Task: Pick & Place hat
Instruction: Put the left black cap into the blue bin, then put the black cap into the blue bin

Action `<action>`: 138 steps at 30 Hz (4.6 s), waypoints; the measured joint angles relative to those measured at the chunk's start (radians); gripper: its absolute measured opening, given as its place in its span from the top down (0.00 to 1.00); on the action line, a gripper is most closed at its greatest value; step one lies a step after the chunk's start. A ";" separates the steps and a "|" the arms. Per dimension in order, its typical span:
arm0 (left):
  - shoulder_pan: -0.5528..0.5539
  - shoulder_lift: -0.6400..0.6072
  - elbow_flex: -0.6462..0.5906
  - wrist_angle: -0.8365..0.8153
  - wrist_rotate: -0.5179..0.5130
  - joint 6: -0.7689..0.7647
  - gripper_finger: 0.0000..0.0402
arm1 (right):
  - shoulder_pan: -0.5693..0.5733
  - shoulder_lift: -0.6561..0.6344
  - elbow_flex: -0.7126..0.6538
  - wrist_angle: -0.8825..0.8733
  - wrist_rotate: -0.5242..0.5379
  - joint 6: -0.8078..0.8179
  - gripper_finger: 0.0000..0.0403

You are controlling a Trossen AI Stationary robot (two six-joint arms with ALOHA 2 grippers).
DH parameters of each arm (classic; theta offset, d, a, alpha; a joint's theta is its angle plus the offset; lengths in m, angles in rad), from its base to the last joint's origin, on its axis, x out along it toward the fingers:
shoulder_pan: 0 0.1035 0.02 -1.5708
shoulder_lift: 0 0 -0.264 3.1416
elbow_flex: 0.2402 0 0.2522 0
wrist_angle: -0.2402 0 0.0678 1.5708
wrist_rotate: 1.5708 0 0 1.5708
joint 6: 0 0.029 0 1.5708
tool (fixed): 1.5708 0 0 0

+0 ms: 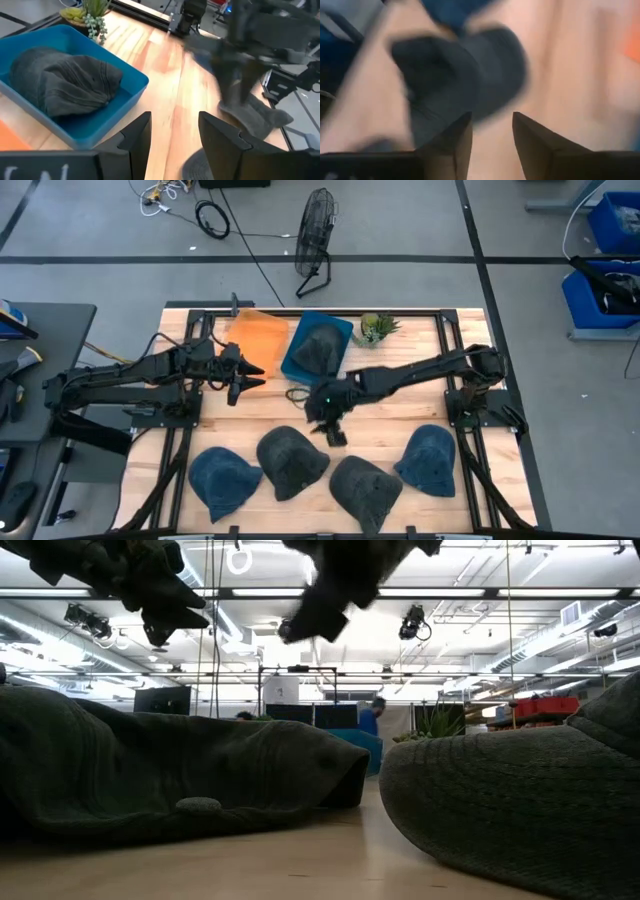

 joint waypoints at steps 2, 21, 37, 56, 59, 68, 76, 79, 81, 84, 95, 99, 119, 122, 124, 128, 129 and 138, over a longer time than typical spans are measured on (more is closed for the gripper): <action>0.000 0.000 0.000 -0.001 0.000 0.000 0.58 | 0.028 0.000 -0.047 0.161 -0.036 0.045 0.59; 0.000 0.000 0.000 0.005 0.000 0.000 0.58 | 0.131 0.133 -0.280 0.570 0.206 0.197 0.48; 0.001 0.000 0.000 0.011 0.000 0.033 0.58 | 0.096 0.213 -0.145 0.451 0.293 0.178 0.94; 0.001 0.000 0.000 0.012 -0.003 0.064 0.58 | -0.077 -0.224 0.085 -0.313 0.934 0.468 0.99; 0.001 0.000 0.000 0.012 -0.003 0.064 0.58 | -0.136 -0.233 0.068 -0.318 0.943 0.493 0.99; 0.001 0.000 0.000 0.012 -0.003 0.064 0.58 | -0.263 -0.155 -0.068 -0.102 0.883 0.562 0.99; 0.001 0.000 0.000 0.010 -0.003 0.062 0.58 | -0.287 -0.086 -0.195 0.101 0.774 0.606 0.99; 0.001 0.000 0.000 0.010 -0.003 0.062 0.58 | -0.287 -0.078 -0.217 0.102 0.754 0.630 0.99; 0.001 0.000 0.000 0.010 -0.003 0.062 0.58 | -0.287 -0.078 -0.230 0.109 0.736 0.641 0.99; 0.001 0.000 0.000 0.011 -0.004 0.061 0.58 | -0.287 -0.078 -0.236 0.104 0.711 0.659 0.98; 0.001 0.000 0.000 0.010 -0.003 0.062 0.58 | -0.287 -0.079 -0.236 0.149 0.629 0.768 0.88; 0.001 0.000 0.000 0.011 -0.003 0.061 0.58 | -0.288 -0.079 -0.236 0.150 0.619 0.777 0.81; 0.000 0.000 0.000 -0.007 -0.003 -0.007 0.58 | -0.114 -0.412 -0.145 -0.397 0.457 0.435 0.72; 0.001 0.000 0.000 -0.007 -0.003 -0.001 0.58 | -0.052 -0.467 -0.145 -0.533 0.472 0.493 0.71; 0.001 0.000 0.000 -0.004 -0.003 -0.001 0.58 | -0.012 -0.489 -0.145 -0.591 0.481 0.549 0.70; 0.001 0.000 0.000 0.010 -0.003 0.000 0.58 | 0.055 -0.493 -0.160 -0.626 0.465 0.616 0.65; 0.001 0.000 0.000 0.013 -0.003 0.000 0.58 | 0.071 -0.488 -0.168 -0.625 0.449 0.616 0.63; 0.001 0.000 0.000 0.012 -0.003 0.001 0.58 | 0.202 -0.419 -0.289 -0.485 0.112 0.555 0.49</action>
